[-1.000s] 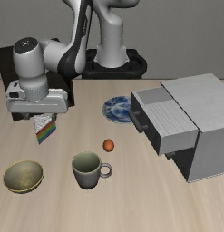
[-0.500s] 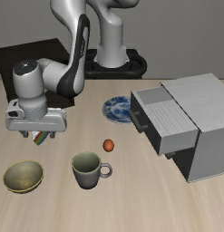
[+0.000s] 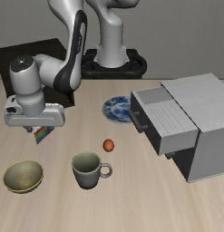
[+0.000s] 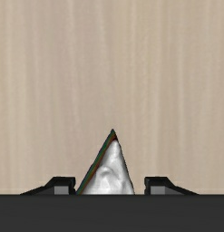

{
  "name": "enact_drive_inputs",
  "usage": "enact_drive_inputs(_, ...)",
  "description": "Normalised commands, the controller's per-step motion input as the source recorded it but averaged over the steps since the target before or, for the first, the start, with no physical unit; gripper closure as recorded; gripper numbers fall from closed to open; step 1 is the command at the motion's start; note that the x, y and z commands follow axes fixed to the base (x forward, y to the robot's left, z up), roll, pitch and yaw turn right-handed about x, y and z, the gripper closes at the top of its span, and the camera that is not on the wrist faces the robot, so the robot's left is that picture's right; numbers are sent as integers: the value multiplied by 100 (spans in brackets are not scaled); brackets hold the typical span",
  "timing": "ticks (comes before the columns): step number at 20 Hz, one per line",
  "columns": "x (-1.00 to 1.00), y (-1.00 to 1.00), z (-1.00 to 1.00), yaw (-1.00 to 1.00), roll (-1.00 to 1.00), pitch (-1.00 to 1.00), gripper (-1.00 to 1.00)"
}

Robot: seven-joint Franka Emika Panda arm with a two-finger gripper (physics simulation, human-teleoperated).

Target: Pick up the cake and place it on the top of the cabinet

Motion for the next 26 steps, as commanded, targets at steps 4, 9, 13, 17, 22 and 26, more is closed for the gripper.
enact_drive_inputs(4,0,0,25,0,0,0,100)
enact_drive_inputs(9,0,0,100,0,0,0,100)
enact_drive_inputs(13,0,0,100,0,0,0,100)
enact_drive_inputs(17,0,0,100,0,0,0,100)
enact_drive_inputs(22,0,20,80,0,0,0,100)
enact_drive_inputs(26,0,100,0,0,0,0,100)
